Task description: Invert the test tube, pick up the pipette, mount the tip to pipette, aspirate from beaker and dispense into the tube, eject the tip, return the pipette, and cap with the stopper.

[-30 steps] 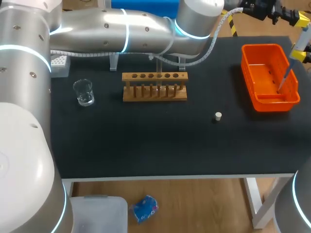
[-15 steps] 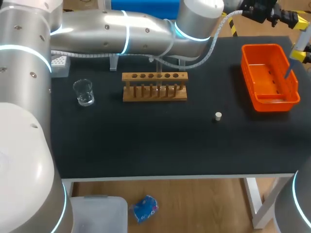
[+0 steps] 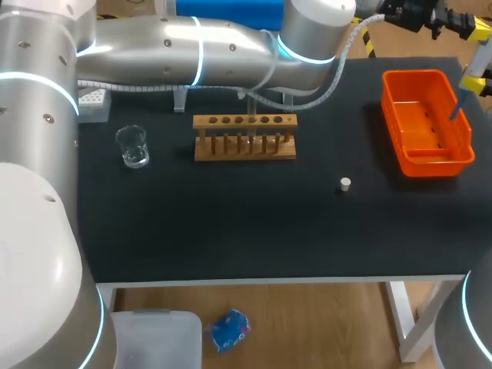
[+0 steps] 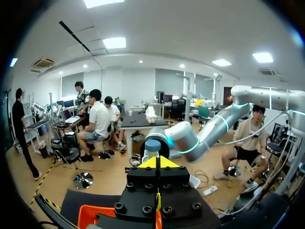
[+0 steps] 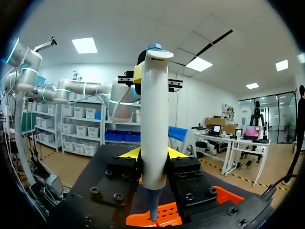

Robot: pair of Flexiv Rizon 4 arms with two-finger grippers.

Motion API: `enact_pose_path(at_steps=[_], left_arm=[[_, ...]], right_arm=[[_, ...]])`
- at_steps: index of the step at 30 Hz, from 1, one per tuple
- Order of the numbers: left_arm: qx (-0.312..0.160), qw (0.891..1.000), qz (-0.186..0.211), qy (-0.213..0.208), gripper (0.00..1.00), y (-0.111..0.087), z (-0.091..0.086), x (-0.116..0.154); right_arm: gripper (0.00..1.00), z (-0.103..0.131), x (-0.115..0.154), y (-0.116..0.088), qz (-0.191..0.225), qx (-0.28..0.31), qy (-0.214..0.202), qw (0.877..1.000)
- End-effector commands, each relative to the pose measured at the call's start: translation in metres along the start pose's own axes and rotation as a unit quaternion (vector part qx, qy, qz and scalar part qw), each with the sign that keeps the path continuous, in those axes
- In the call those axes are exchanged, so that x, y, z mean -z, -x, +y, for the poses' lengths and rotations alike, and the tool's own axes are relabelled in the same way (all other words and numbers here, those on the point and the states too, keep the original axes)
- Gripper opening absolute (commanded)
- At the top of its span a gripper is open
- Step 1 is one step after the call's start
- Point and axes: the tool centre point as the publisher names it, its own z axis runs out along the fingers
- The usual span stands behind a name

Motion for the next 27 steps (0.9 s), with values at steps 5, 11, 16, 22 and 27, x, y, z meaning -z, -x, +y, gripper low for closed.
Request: enact_pose_path(at_steps=[5,11,16,22,27], left_arm=[[-0.005,1.0,0.005,0.017,0.0,0.0,-0.011,0.007],[-0.009,1.0,0.006,0.022,0.0,0.0,-0.017,0.01],[-0.009,1.0,0.006,0.022,0.0,0.0,-0.017,0.01],[-0.009,1.0,0.006,0.022,0.0,0.0,-0.017,0.01],[-0.009,1.0,0.006,0.022,0.0,0.0,-0.017,0.01]], right_arm=[[0.0,0.003,0.0,-0.001,0.0,0.0,-0.002,1.0],[0.0,0.003,0.0,-0.001,0.0,0.0,-0.002,1.0],[0.0,0.003,0.0,-0.001,0.0,0.0,-0.002,1.0],[0.0,0.003,0.0,-0.001,0.0,0.0,-0.002,1.0],[0.0,0.003,0.0,-0.001,0.0,0.0,-0.002,1.0]])
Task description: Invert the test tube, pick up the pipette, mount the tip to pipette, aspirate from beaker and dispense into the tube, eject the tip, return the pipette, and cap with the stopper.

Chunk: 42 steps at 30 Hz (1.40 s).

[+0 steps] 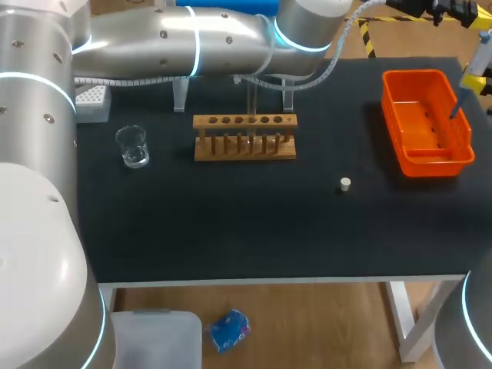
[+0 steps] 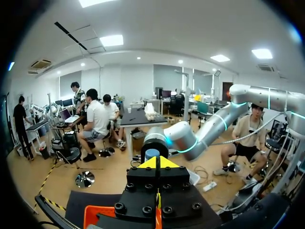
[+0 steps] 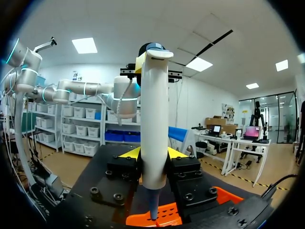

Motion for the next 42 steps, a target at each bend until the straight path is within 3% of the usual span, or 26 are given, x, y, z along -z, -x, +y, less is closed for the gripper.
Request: enact_pose_path(at_steps=[1,2,20,27,35,42], left_arm=[[0.0,1.0,0.001,0.001,0.42,0.0,0.0,0.001],[0.0,1.0,0.001,0.001,1.0,0.0,0.0,0.001],[-0.002,1.0,0.006,0.008,1.0,-0.002,0.0,0.007],[-0.004,1.0,-0.001,0.017,1.0,-0.038,0.011,0.043],[0.024,0.997,-0.069,0.009,1.0,-0.102,0.032,0.084],[0.024,0.997,-0.069,0.009,1.0,-0.102,0.032,0.084]], right_arm=[[0.0,0.001,0.0,-0.001,0.0,0.0,-0.002,1.0],[0.0,0.001,0.0,-0.001,0.0,0.0,-0.002,1.0],[0.0,0.001,0.0,-0.001,0.0,0.0,-0.002,1.0],[0.0,0.001,0.0,-0.001,0.0,0.0,-0.002,1.0],[0.0,0.001,0.0,-0.001,0.0,0.0,-0.002,1.0],[0.0,0.001,0.0,-0.001,0.0,0.0,-0.002,1.0]])
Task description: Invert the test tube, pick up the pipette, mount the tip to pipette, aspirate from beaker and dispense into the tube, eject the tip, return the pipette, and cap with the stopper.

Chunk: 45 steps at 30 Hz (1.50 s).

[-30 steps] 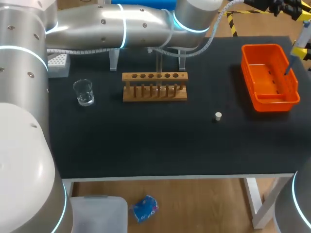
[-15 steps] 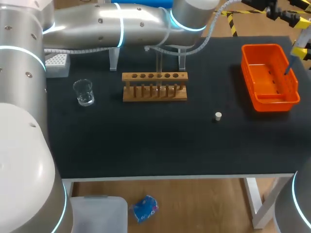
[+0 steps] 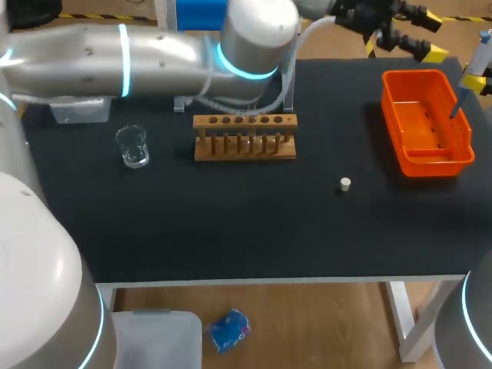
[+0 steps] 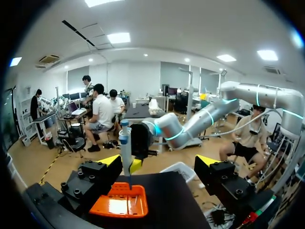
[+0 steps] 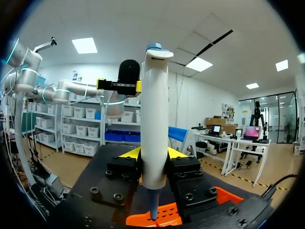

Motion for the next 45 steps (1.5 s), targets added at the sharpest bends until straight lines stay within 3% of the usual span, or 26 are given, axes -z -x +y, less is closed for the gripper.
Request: enact_pose_path(at_steps=[1,9,15,16,24,28,33,40,45], left_arm=[[0.0,1.0,-0.031,-0.005,1.0,-0.025,0.003,0.009],[0.0,1.0,-0.031,-0.005,1.0,-0.025,0.003,0.009],[-0.036,0.995,-0.092,0.016,1.0,-0.026,0.041,0.06],[-0.023,0.993,-0.114,0.018,1.0,-0.027,0.05,0.071],[-0.02,0.985,-0.171,-0.017,1.0,-0.049,0.094,0.123],[-0.018,0.986,-0.167,-0.026,1.0,-0.06,0.115,0.128],[-0.022,0.99,-0.133,-0.05,1.0,-0.061,0.133,0.123],[0.012,0.987,-0.147,-0.062,1.0,-0.054,0.156,0.118],[0.02,0.988,-0.147,-0.048,1.0,-0.053,0.158,0.117]], right_arm=[[0.0,0.001,0.0,-0.001,0.0,0.0,-0.002,1.0],[0.0,0.001,0.0,-0.001,0.0,0.0,-0.002,1.0],[0.0,0.001,0.0,-0.001,0.0,0.0,-0.002,1.0],[0.0,0.001,0.0,-0.001,0.0,0.0,-0.002,1.0],[0.0,0.001,0.0,-0.001,0.0,0.0,-0.002,1.0],[0.0,0.001,0.0,-0.001,0.0,0.0,-0.002,1.0],[0.0,0.001,0.0,-0.001,0.0,0.0,-0.002,1.0],[0.0,0.001,0.0,-0.001,0.0,0.0,-0.002,1.0],[0.0,0.001,0.0,-0.001,0.0,0.0,-0.002,1.0]])
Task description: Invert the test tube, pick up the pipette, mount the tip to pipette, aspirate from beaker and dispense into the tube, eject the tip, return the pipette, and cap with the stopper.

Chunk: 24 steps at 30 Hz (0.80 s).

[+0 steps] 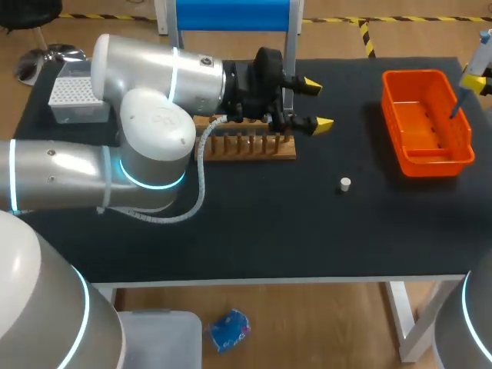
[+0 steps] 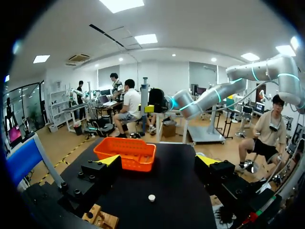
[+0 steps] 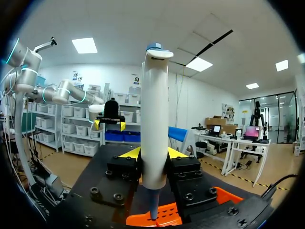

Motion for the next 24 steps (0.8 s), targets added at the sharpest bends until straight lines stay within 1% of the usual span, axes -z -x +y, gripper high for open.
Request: enact_pose_path(at_steps=[1,9,11,13,14,15,16,18,19,20,24], left_arm=[[-0.001,0.999,-0.003,-0.042,1.0,0.0,0.002,-0.005],[-0.001,0.999,-0.003,-0.042,1.0,0.0,0.002,-0.005],[0.008,0.999,-0.005,-0.051,1.0,0.0,0.015,-0.008],[-0.008,0.998,-0.002,-0.056,1.0,-0.001,0.024,-0.01],[0.004,0.998,-0.01,-0.065,1.0,-0.001,0.03,-0.009],[0.0,0.998,-0.011,-0.066,1.0,-0.001,0.033,-0.007],[-0.01,0.997,-0.007,-0.076,1.0,-0.003,0.036,-0.006],[-0.006,0.997,-0.009,-0.082,1.0,-0.003,0.041,-0.001],[-0.017,0.996,-0.01,-0.091,1.0,-0.003,0.042,0.002],[-0.016,0.995,-0.015,-0.097,1.0,-0.003,0.044,0.005],[-0.019,0.995,-0.026,-0.1,1.0,-0.002,0.05,0.015]], right_arm=[[0.0,0.001,0.0,-0.001,0.0,0.0,-0.002,1.0],[0.0,0.001,0.0,-0.001,0.0,0.0,-0.002,1.0],[0.0,0.001,0.0,-0.001,0.0,0.0,-0.002,1.0],[0.0,0.001,0.0,-0.001,0.0,0.0,-0.002,1.0],[0.0,0.001,0.0,-0.001,0.0,0.0,-0.002,1.0],[0.0,0.001,0.0,-0.001,0.0,0.0,-0.002,1.0],[0.0,0.001,0.0,-0.001,0.0,0.0,-0.002,1.0],[0.0,0.001,0.0,-0.001,0.0,0.0,-0.002,1.0],[0.0,0.001,0.0,-0.001,0.0,0.0,-0.002,1.0],[0.0,0.001,0.0,-0.001,0.0,0.0,-0.002,1.0],[0.0,0.001,0.0,-0.001,0.0,0.0,-0.002,1.0]])
